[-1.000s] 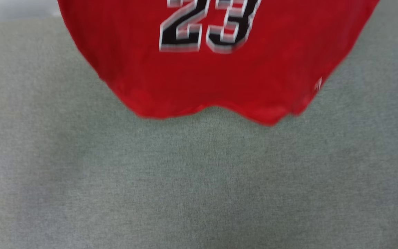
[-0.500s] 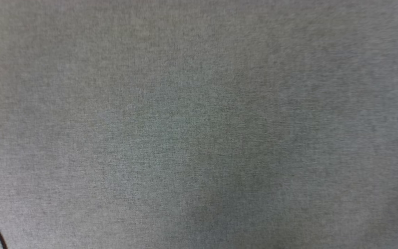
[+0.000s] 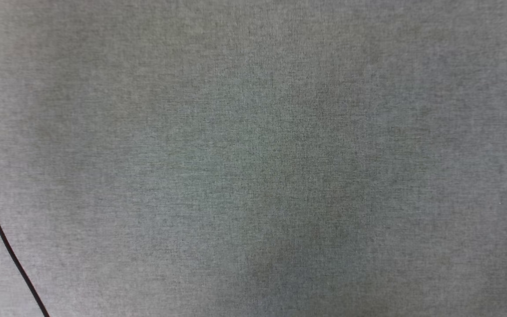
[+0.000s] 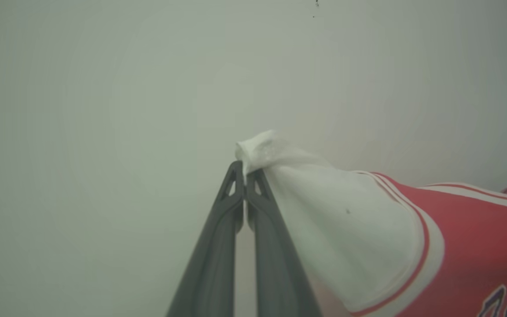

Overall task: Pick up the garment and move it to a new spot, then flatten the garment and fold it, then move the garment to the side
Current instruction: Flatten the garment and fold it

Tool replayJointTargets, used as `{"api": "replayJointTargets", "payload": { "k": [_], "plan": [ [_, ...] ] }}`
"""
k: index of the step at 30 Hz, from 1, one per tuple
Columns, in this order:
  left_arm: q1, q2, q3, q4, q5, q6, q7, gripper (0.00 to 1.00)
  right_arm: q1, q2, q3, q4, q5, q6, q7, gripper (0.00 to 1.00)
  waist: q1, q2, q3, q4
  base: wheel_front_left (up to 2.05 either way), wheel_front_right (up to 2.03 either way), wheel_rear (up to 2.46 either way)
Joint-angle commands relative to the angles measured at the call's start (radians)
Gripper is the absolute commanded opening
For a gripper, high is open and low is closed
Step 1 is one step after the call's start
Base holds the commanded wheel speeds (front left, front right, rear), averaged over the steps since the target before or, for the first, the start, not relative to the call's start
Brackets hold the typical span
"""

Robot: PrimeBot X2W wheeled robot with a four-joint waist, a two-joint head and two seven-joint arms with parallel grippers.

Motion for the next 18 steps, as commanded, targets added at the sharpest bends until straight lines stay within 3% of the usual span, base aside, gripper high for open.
{"api": "replayJointTargets", "payload": {
  "k": [1,9,18],
  "plan": [
    [0.042,-0.006,-0.001,0.005,-0.007,-0.004,-0.011,0.0,0.028,0.004,0.001,0.009,0.006,-0.002,-0.013,0.0,-0.0001,0.0,-0.014,0.0,0.0,0.0,0.0],
    [0.352,-0.066,-0.03,-0.034,-0.006,-0.012,-0.032,0.0,0.263,0.014,0.034,0.011,0.076,-0.002,-0.075,0.0,-0.0001,0.0,-0.111,0.01,0.0,0.0,0.0],
    [0.747,-0.087,-0.044,-0.104,-0.032,0.004,-0.032,0.0,0.627,-0.024,0.103,-0.079,0.193,-0.001,-0.027,0.0,-0.0001,0.0,-0.285,0.015,0.0,0.0,0.0]
  ]
}}
